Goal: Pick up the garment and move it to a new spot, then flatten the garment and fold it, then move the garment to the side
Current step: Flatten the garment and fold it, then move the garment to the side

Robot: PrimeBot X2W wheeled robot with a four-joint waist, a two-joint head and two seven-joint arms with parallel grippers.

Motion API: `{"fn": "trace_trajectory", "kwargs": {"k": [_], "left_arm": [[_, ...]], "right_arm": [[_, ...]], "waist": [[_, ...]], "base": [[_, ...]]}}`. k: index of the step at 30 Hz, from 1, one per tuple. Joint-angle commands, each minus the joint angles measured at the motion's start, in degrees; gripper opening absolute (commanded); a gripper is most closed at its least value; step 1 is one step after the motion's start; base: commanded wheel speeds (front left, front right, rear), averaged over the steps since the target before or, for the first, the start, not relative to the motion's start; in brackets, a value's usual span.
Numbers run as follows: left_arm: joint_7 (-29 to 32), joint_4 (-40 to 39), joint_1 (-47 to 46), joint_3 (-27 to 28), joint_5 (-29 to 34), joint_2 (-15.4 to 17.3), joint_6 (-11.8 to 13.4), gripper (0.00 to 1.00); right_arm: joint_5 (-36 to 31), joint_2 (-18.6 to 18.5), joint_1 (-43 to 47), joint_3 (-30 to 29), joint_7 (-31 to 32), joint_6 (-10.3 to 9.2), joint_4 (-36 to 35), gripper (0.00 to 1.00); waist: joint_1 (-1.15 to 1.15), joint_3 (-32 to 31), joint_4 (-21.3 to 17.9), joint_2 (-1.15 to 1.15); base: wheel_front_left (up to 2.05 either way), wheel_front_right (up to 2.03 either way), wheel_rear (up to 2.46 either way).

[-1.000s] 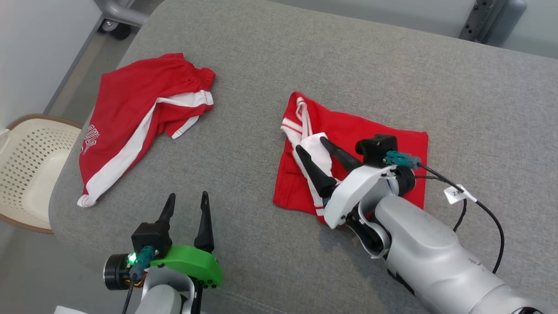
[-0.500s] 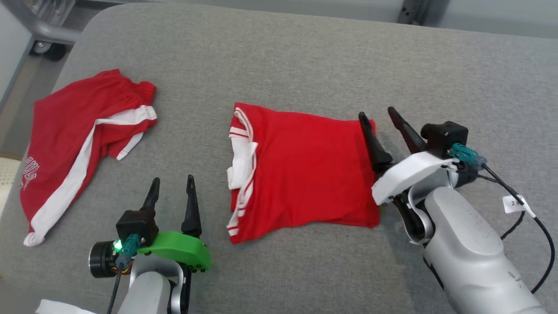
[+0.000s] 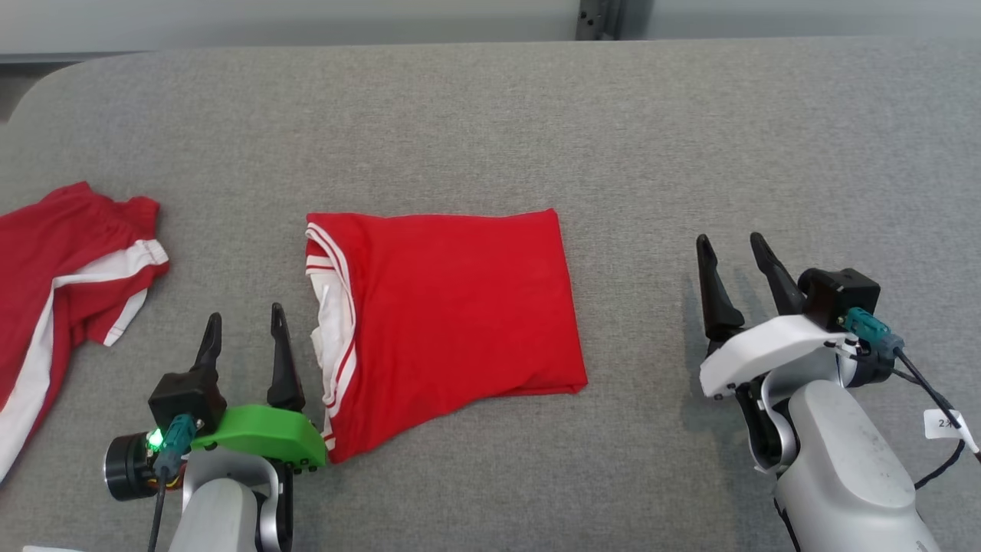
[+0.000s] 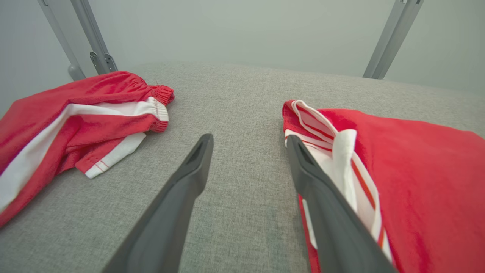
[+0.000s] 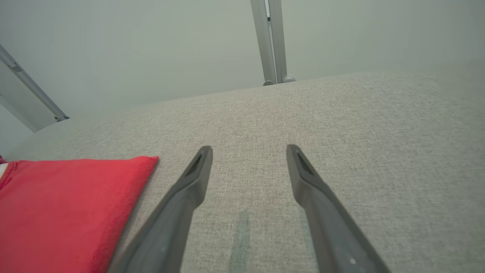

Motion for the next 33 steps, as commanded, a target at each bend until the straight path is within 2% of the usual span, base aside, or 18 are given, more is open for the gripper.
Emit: {"fn": "trace_trajectory", "kwargs": {"k": [1, 17, 26, 33], "left_arm": [[0.00, -0.06, 1.21, 0.77, 0.82, 0.22, -0.43, 1.00], [0.00, 0.47, 6.03, 3.60, 1.15, 0.22, -0.93, 1.00], [0.00, 0.12, 6.20, 3.58, 0.91, 0.22, -1.12, 1.00], [0.00, -0.21, 5.32, 2.16, -0.02, 0.24, -1.05, 1.00]], "right_arm": [[-1.04, 0.19, 1.23, -0.36, -0.16, -0.01, -0.53, 1.00], [-0.38, 0.44, 6.72, 1.36, -0.16, -0.01, -0.86, 1.00], [-0.08, 0.45, 7.06, 2.37, -0.16, 0.00, -0.98, 1.00], [1.44, 0.44, 4.55, 8.11, -0.16, 0.00, 1.17, 1.00]], "waist": [[0.00, -1.82, -2.45, 0.00], [0.00, -6.72, -6.09, 0.00], [0.00, -6.74, -5.43, 0.00], [0.00, -4.97, -2.88, 0.00]], "base": [[0.00, 0.00, 0.00], [0.00, 0.00, 0.00], [0.00, 0.00, 0.00], [0.00, 0.00, 0.00]]}}
